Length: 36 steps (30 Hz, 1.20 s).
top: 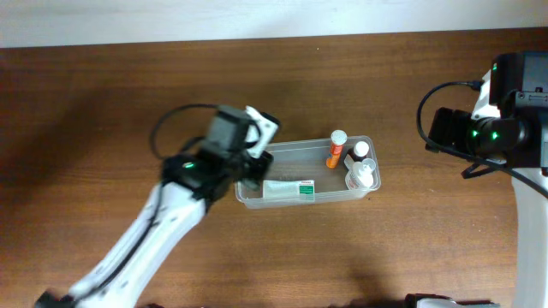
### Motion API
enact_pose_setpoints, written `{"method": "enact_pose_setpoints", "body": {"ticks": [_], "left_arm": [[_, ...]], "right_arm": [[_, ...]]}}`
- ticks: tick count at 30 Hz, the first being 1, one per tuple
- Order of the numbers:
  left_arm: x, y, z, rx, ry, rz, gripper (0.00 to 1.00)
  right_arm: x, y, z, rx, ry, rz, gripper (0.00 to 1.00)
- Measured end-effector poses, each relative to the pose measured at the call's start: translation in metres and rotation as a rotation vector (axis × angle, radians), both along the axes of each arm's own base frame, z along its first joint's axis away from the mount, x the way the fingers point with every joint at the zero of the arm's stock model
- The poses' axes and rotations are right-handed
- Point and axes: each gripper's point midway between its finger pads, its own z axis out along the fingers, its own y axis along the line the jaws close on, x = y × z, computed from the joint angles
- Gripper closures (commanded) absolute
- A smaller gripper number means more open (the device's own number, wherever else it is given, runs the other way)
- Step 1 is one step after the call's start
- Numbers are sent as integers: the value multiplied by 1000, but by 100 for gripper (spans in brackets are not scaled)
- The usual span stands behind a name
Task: Pack container
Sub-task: 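Place the amber jar into the container's left end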
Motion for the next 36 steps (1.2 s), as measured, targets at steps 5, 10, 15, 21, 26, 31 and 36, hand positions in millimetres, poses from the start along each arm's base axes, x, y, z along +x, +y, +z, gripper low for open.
{"method": "enact_pose_setpoints", "body": {"ticks": [5,10,15,21,26,31,36], "left_arm": [[5,-8,-64,83,134,-12,67],[3,-7,-97,129,205,-11,46],[8,-5,-90,142,185,-2,19],[30,3,-31,139,36,56,1],[50,64,47,66,-121,281,1],[61,148,62,38,-122,560,1],[54,202,49,45,-44,735,1]], "right_arm": [[-1,0,0,0,3,0,10],[-1,0,0,0,3,0,10],[-1,0,0,0,3,0,10],[0,0,0,0,2,1,10],[8,1,4,-3,-33,26,9],[24,7,4,5,-66,93,9],[39,13,-22,41,18,151,10]]}}
